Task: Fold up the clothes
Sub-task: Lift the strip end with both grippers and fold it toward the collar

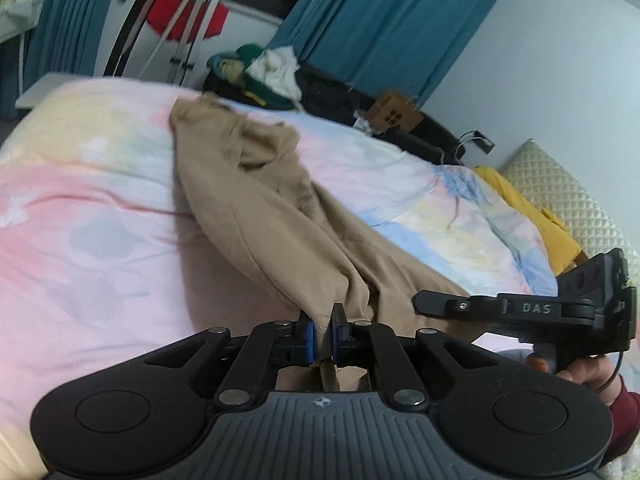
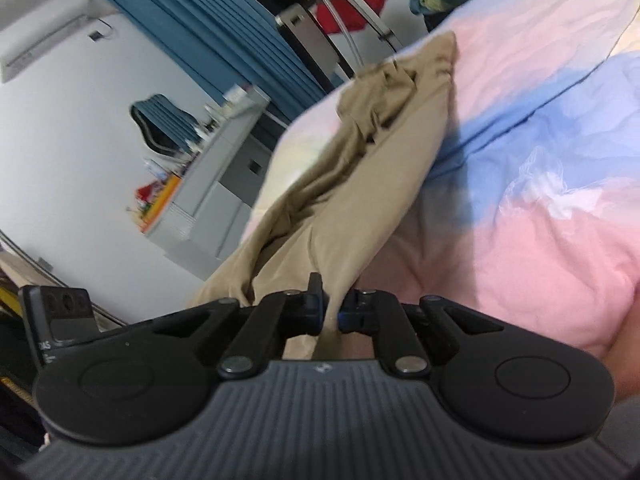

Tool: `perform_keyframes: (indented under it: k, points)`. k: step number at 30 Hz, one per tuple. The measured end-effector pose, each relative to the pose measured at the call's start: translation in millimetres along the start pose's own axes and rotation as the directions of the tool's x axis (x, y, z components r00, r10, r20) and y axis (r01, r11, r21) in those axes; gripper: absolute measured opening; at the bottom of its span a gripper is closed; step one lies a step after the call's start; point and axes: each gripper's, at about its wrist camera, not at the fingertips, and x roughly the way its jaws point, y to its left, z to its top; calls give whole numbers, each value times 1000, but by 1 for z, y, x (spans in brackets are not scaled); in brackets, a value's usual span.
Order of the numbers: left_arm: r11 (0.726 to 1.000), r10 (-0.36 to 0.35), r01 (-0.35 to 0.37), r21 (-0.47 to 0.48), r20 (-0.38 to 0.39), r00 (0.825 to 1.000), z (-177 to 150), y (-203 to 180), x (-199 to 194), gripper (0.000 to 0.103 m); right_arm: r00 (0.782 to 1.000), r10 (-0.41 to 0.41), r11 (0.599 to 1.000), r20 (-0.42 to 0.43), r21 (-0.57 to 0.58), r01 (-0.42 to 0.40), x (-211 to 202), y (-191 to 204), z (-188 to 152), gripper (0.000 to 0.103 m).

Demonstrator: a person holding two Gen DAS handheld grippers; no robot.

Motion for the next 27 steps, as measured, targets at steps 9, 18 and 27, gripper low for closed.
perform_keyframes:
  k: [9,18,27]
  points:
    - [997,-48,48,61,11,999,-47,-55,-65,8,997,70,997,39,-36,-69,-72,10,-33,9]
    - [998,-34,31,50,60,998,-40,-58,-67,8,992,108,994,64,-13,-108,-75,13,-36,9]
    - [994,56,-69,87,136,989,56,-35,-7,8,988,71,997,137,-39,-67,-19,20,44,10]
